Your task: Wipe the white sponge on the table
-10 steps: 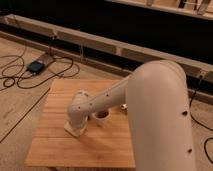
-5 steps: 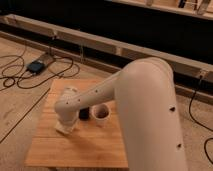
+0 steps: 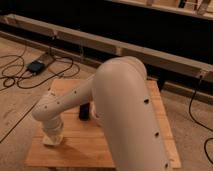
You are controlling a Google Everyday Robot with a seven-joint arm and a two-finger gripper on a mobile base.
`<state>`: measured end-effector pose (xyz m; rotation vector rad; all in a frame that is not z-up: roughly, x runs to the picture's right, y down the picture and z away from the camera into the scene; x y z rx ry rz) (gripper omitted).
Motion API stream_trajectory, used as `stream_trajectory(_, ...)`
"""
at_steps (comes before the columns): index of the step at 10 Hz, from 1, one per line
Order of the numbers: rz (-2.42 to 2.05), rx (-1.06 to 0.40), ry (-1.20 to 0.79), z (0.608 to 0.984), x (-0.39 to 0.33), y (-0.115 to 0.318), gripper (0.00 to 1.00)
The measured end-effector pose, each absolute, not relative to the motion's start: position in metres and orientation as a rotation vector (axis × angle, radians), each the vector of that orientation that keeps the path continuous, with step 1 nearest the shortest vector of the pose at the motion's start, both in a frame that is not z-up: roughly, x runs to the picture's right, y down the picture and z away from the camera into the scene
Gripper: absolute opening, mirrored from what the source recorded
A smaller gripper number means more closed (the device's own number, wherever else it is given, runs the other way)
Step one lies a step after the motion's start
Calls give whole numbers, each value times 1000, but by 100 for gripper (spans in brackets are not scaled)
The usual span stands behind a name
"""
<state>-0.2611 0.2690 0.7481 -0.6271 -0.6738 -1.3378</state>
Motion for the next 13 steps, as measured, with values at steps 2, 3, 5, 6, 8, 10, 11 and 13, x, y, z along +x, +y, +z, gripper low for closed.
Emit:
stream_trajectory(2, -1436, -714, -687, 736, -257, 284, 0)
stream_trajectory(3, -1469, -757, -678, 735, -247, 287, 0)
stream_trajectory(5, -1483, -855, -636, 743, -219, 289, 0)
stream_trajectory(6, -1472, -898, -610, 750, -206, 287, 0)
stream_trajectory(8, -1427, -972, -561, 765, -184, 282, 0)
stream_trajectory(10, -1382, -1009, -510, 783, -171, 268, 0)
stream_trajectory(11, -1358, -1018, -483, 792, -167, 257, 0)
stream_trajectory(13, -1326, -1012, -452, 807, -169, 237, 0)
